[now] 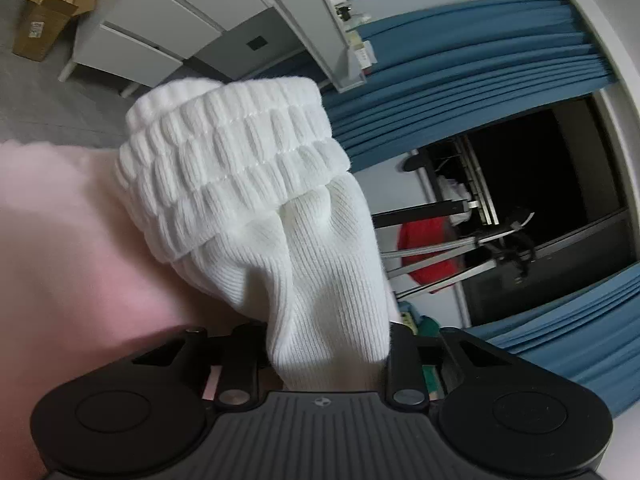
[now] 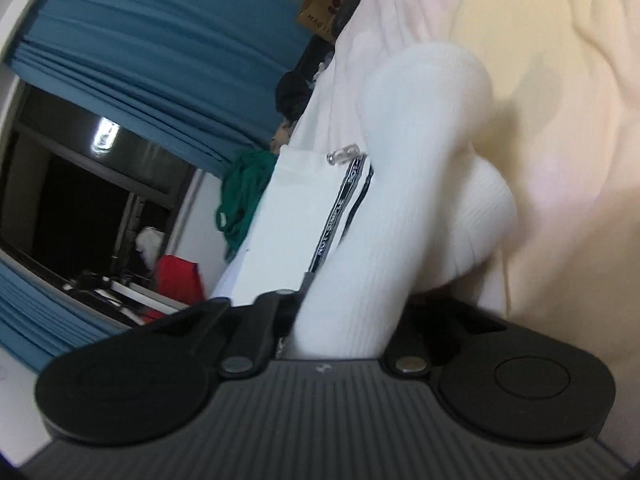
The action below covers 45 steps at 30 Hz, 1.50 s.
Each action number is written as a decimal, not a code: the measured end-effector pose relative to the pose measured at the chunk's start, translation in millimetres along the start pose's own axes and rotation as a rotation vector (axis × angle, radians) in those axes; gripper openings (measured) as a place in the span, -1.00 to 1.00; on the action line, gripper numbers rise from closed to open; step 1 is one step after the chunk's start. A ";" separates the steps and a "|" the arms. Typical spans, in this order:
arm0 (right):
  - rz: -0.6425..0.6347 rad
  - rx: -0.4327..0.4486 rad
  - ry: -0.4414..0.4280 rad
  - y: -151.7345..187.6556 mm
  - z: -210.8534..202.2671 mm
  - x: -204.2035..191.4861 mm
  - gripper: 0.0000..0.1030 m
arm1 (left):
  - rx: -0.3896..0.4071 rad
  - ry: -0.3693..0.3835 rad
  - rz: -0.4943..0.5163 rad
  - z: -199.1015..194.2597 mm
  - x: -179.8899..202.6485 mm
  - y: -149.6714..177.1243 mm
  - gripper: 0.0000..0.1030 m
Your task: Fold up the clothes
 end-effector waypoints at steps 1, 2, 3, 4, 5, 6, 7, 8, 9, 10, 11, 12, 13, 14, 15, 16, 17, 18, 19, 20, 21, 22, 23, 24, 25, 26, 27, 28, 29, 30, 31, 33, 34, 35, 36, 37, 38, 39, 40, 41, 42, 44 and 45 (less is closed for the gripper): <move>-0.020 0.000 0.015 -0.8 -2.5 -4.6 -0.77 | -0.003 0.009 -0.001 -3.9 2.4 -2.1 -0.57; -0.038 -0.001 0.030 -1.8 -5.1 -9.2 -0.78 | -0.010 0.013 -0.009 -10.9 3.5 -4.1 -0.58; -0.041 -0.001 0.036 -4.7 -10.7 -14.8 -0.78 | -0.017 0.017 -0.016 -18.0 4.7 -6.0 -0.59; -0.043 -0.001 0.042 -7.6 -16.3 -20.3 -0.79 | -0.025 0.018 -0.021 -25.0 6.0 -8.0 -0.60; -0.046 -0.001 0.047 -10.4 -22.0 -25.9 -0.79 | -0.033 0.013 -0.018 -32.4 8.0 -10.3 -0.60; -0.051 -0.002 0.050 -12.4 -30.9 -32.4 -0.79 | -0.040 0.006 -0.012 -41.0 10.2 -13.0 -0.61; -0.055 -0.002 0.053 -14.4 -39.8 -38.8 -0.79 | -0.047 -0.001 -0.006 -49.6 12.4 -15.8 -0.61; -0.060 -0.002 0.056 -16.3 -48.7 -45.1 -0.79 | -0.055 -0.008 -0.004 -58.2 14.5 -18.8 -0.61; -0.055 -0.007 0.063 -17.0 -58.6 -49.2 -0.79 | -0.067 -0.015 -0.007 -66.8 16.4 -22.3 -0.61; -0.047 -0.012 0.070 -17.0 -69.5 -52.4 -0.79 | -0.083 -0.020 -0.004 -76.2 18.6 -26.0 -0.62; -0.040 -0.016 0.077 -17.0 -80.6 -55.3 -0.79 | -0.099 -0.027 0.004 -85.5 20.9 -29.9 -0.62; -0.035 -0.020 0.087 -16.2 -92.9 -55.2 -0.79 | -0.114 -0.038 0.019 -95.5 22.7 -34.1 -0.61; -0.025 -0.029 0.096 -14.9 -104.7 -52.3 -0.79 | -0.127 -0.052 0.032 -107.6 22.9 -38.5 -0.61; -0.015 -0.038 0.105 -13.7 -116.5 -49.4 -0.79 | -0.140 -0.066 0.045 -119.7 23.1 -42.9 -0.61; -0.005 -0.048 0.115 -12.5 -128.4 -46.4 -0.79 | -0.152 -0.079 0.057 -133.2 21.8 -47.2 -0.61; 0.006 -0.061 0.124 -10.9 -140.2 -41.9 -0.79 | -0.163 -0.088 0.068 -149.6 17.5 -51.0 -0.61; 0.021 -0.072 0.130 -9.0 -151.1 -37.8 -0.79 | -0.174 -0.101 0.086 -163.4 15.6 -53.4 -0.61; 0.035 -0.077 0.128 -6.3 -161.6 -34.5 -0.79 | -0.187 -0.114 0.104 -176.9 14.1 -56.0 -0.61; 0.044 -0.081 0.125 -3.9 -172.1 -30.4 -0.79 | -0.200 -0.127 0.117 -189.3 12.6 -58.6 -0.61; 0.057 -0.087 0.125 -1.9 -181.8 -26.6 -0.79 | -0.209 -0.139 0.124 -200.3 9.5 -60.6 -0.61; 0.079 -0.094 0.128 -0.2 -189.0 -22.9 -0.79 | -0.218 -0.152 0.130 -210.0 6.3 -62.5 -0.61; 0.095 -0.111 0.138 1.5 -194.4 -18.9 -0.79 | -0.224 -0.165 0.129 -215.9 1.6 -63.7 -0.60; 0.110 -0.128 0.148 3.2 -199.6 -14.9 -0.79 | -0.234 -0.180 0.122 -220.5 -7.8 -63.0 -0.60; 0.102 -0.144 0.163 5.2 -201.8 -12.5 -0.79 | -0.244 -0.198 0.116 -223.8 -17.3 -62.0 -0.60; 0.094 -0.165 0.169 6.2 -201.3 -6.9 -0.79 | -0.255 -0.226 0.111 -224.2 -27.7 -59.6 -0.59; 0.086 -0.187 0.175 7.1 -200.7 -1.3 -0.79 | -0.265 -0.254 0.108 -226.2 -39.4 -56.7 -0.59; 0.078 -0.209 0.181 8.0 -200.2 4.3 -0.79 | -0.273 -0.278 0.110 -228.0 -48.3 -54.2 -0.57; 0.072 -0.229 0.187 8.9 -199.7 10.1 -0.79 | -0.277 -0.291 0.129 -229.6 -49.4 -52.3 -0.56; 0.101 -0.238 0.183 9.2 -199.6 17.6 -0.79 | -0.280 -0.305 0.147 -231.3 -50.4 -50.4 -0.55; 0.127 -0.247 0.182 9.6 -199.3 24.1 -0.79 | -0.283 -0.318 0.165 -232.9 -51.5 -48.6 -0.53; 0.132 -0.253 0.176 10.2 -200.1 26.7 -0.79 | -0.287 -0.332 0.184 -234.5 -52.6 -46.7 -0.51; 0.127 -0.259 0.165 11.4 -202.0 29.0 -0.79 | -0.293 -0.358 0.221 -237.8 -54.8 -43.1 -0.46; 0.129 -0.256 0.161 12.2 -202.5 29.0 -0.79 | -0.296 -0.372 0.239 -239.4 -55.9 -41.3 -0.40; 0.131 -0.253 0.158 13.1 -203.1 29.0 -0.79 | -0.300 -0.385 0.258 -241.0 -57.0 -39.5 -0.35; 0.133 -0.250 0.155 13.9 -203.6 28.9 -0.79 | -0.303 -0.399 0.276 -242.7 -58.0 -37.7 -0.20; 0.136 -0.248 0.152 14.7 -203.9 28.9 -0.79 | -0.306 -0.412 0.295 -244.4 -59.1 -35.9 -0.06; 0.141 -0.248 0.148 15.6 -202.4 28.4 -0.79 | -0.309 -0.425 0.313 -246.0 -60.2 -34.1 0.02; 0.145 -0.248 0.146 15.5 -201.8 28.6 -0.79 | -0.312 -0.439 0.332 -247.7 -61.3 -32.3 0.13; 0.148 -0.249 0.144 15.3 -201.2 28.8 -0.79 | -0.315 -0.452 0.350 -249.4 -62.4 -30.6 0.18; 0.141 -0.253 0.141 15.7 -199.6 28.1 -0.79 | -0.318 -0.465 0.369 -251.0 -63.4 -28.8 0.21; 0.127 -0.259 0.140 15.7 -197.7 26.8 -0.79 | -0.320 -0.480 0.390 -254.0 -63.0 -27.6 0.26; 0.109 -0.268 0.134 14.8 -198.6 26.4 -0.79 | -0.317 -0.515 0.451 -267.0 -53.4 -27.6 0.33; 0.105 -0.270 0.130 14.1 -198.9 26.7 -0.79 | -0.306 -0.530 0.495 -274.5 -46.4 -26.6 0.40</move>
Point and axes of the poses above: each gripper's, at about its wrist camera, not at the fingertips, and z roughly the way its jaws point, x to its right, y to its underside, the point moved 3 cm from there along z, roughly the way its jaws point, and after that the axes turned 9 degrees about -y, right-handed, at the moved point
